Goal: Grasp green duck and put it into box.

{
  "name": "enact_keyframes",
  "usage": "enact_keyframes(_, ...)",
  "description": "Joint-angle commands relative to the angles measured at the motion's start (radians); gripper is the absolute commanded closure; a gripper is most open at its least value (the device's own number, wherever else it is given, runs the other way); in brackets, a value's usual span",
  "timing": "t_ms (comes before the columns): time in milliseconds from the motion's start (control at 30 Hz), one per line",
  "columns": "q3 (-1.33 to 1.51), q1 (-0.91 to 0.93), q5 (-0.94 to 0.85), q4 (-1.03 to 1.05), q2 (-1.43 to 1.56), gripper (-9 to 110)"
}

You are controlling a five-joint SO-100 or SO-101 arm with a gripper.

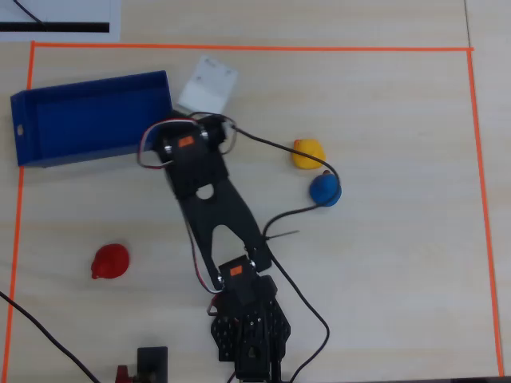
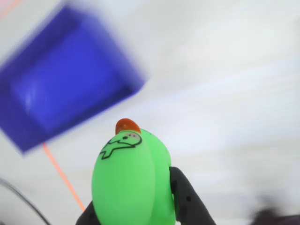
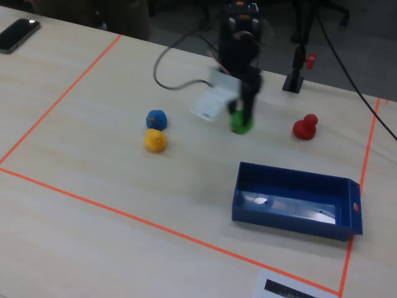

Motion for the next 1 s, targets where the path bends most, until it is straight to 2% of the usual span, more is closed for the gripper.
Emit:
enact_keyframes(0, -0.336, -0.245, 0.052, 0.02, -0.215, 101)
enact_keyframes(67, -0.537, -0.262, 0.046, 0.034, -0.351, 101)
enact_keyframes(167, -0.672, -0.27, 0.034, -0.023, -0.486, 101)
enact_keyframes(433, -0.71, -0.19, 0.014, -0.225, -0.627, 101)
enact_keyframes(567, -0.744, -0.129, -0.032, -0.199, -0.701, 78)
enact_keyframes(800, -0.815, -0.034, -0.104, -0.057, -0.614, 64)
enact_keyframes(867, -0.793, -0.005, -0.129, -0.012, -0.497, 66)
enact_keyframes(967, -0.586, 0.044, -0.147, -0.035, -0.218, 91)
